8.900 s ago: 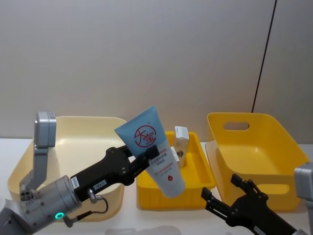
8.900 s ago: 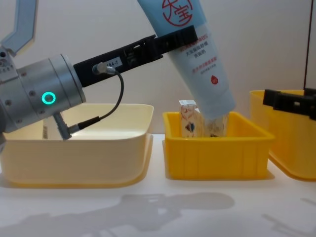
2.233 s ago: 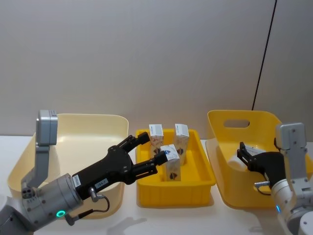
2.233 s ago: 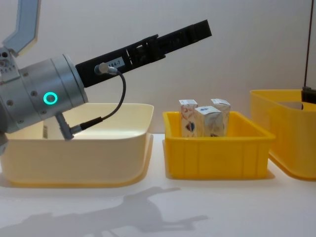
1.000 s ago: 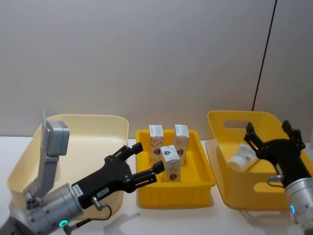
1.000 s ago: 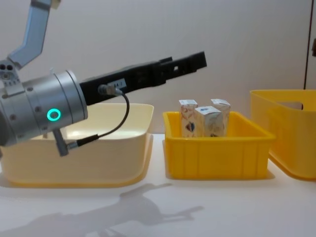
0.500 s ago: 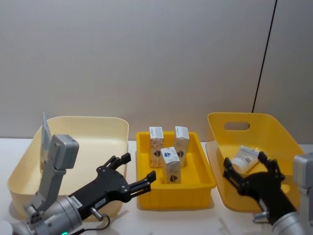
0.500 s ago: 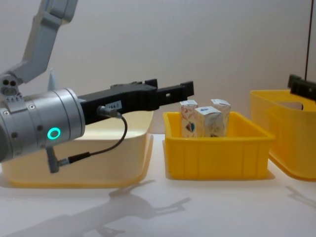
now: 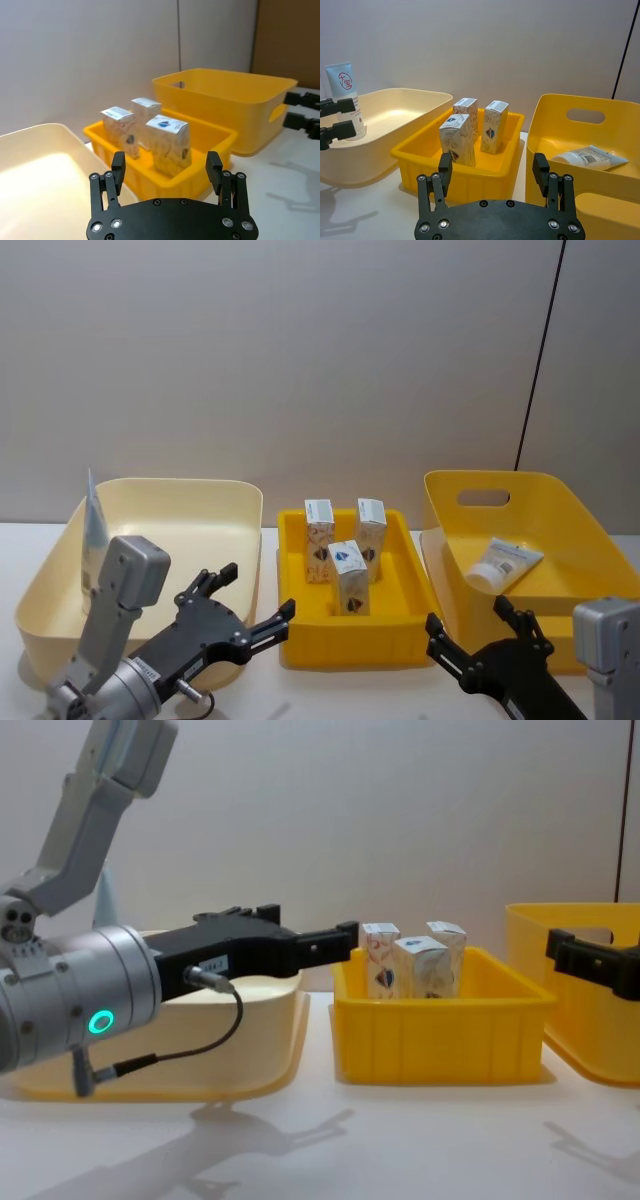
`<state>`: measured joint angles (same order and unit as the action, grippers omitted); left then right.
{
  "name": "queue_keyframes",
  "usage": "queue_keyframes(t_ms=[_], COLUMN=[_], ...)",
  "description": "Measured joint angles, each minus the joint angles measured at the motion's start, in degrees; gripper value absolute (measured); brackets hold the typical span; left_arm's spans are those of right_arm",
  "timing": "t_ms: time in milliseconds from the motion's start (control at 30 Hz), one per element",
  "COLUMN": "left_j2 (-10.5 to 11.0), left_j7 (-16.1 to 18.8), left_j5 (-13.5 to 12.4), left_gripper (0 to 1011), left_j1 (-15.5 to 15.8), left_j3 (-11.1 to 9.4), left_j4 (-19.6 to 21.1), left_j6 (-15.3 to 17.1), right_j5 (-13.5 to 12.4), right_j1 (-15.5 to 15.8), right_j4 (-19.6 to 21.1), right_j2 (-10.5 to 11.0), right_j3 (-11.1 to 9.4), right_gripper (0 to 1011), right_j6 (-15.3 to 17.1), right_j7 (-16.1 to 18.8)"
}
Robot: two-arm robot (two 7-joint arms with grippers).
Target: Bimanual collaborative sorting of washing and personal care products
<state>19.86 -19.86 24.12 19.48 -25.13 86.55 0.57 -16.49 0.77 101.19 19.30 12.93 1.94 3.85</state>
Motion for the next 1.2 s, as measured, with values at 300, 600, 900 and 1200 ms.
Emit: queue_keyframes(t_ms=[300, 600, 900, 1200], left_j2=[0.69, 1.43, 1.99, 2.06], left_j7=[6.32, 13.2, 18.58, 19.22], left_j5=[-4.16, -8.69, -12.21, -12.64], left_gripper=[1000, 1000, 1000, 1000], left_j1=[-1.93, -4.06, -5.69, -5.89], left_j3=[-0.32, -0.66, -0.91, -0.93], left_j4=[2.19, 4.57, 6.42, 6.64], left_j6=[0.07, 0.15, 0.23, 0.23], right_j5=[-0.01, -0.01, -0.24, -0.52], right_j1=[0.05, 0.07, -0.65, -3.06], right_j4=[0.05, 0.05, 0.02, -1.64], right_j2=[0.03, 0.03, 0.31, 0.32], right_j3=[0.02, -0.01, -0.26, -0.86], right_gripper=[1001, 1001, 1001, 1001], right_j6=[0.01, 0.01, 0.7, 1.86], right_j7=[0.01, 0.01, 1.09, 1.99])
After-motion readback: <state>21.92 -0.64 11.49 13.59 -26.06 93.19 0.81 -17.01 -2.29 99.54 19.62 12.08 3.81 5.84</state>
